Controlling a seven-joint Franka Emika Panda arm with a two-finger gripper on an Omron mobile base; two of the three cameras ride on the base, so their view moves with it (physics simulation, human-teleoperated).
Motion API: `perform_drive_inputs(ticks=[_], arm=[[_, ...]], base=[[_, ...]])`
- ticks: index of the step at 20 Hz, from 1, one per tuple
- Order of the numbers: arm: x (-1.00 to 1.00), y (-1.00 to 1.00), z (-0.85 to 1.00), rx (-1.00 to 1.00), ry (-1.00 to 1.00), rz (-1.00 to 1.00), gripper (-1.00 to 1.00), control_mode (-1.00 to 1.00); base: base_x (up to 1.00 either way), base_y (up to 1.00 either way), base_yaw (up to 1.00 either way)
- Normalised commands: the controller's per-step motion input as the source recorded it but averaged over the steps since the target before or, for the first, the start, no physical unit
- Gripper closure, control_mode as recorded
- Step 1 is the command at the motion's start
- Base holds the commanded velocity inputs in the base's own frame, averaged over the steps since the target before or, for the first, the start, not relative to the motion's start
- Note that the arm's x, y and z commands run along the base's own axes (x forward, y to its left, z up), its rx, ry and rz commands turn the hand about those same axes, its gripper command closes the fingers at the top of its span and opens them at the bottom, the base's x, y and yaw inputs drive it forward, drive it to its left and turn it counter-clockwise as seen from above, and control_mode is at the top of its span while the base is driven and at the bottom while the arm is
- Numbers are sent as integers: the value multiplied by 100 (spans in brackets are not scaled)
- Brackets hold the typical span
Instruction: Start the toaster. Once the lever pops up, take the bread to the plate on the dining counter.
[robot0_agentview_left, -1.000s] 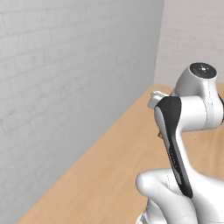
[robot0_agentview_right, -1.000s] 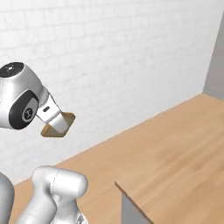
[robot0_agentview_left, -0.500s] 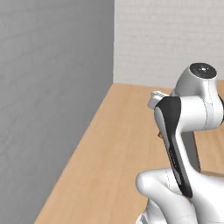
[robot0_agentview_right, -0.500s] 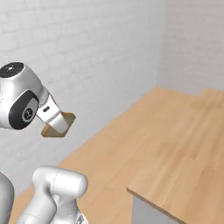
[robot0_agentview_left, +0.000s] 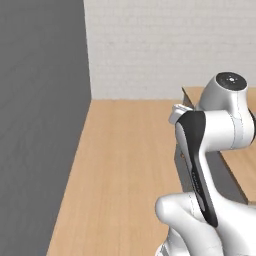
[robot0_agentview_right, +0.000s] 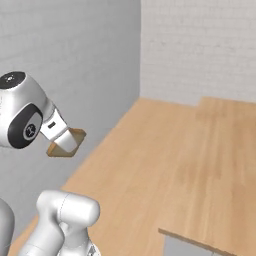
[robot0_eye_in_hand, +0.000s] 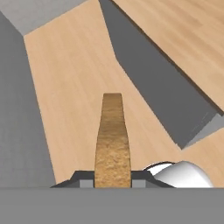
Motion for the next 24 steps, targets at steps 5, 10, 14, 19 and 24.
perform_drive_inputs(ticks=[5, 10, 14, 19, 24], arm=[[0, 0, 0, 0, 0, 0, 100, 100], [0, 0, 0, 0, 0, 0, 100, 100], [0, 0, 0, 0, 0, 0, 100, 100], [0, 0, 0, 0, 0, 0, 100, 100], [0, 0, 0, 0, 0, 0, 100, 100]], base=[[96, 14, -28], [100, 15, -20], [100, 23, -20], [100, 25, -20], [100, 23, -21]])
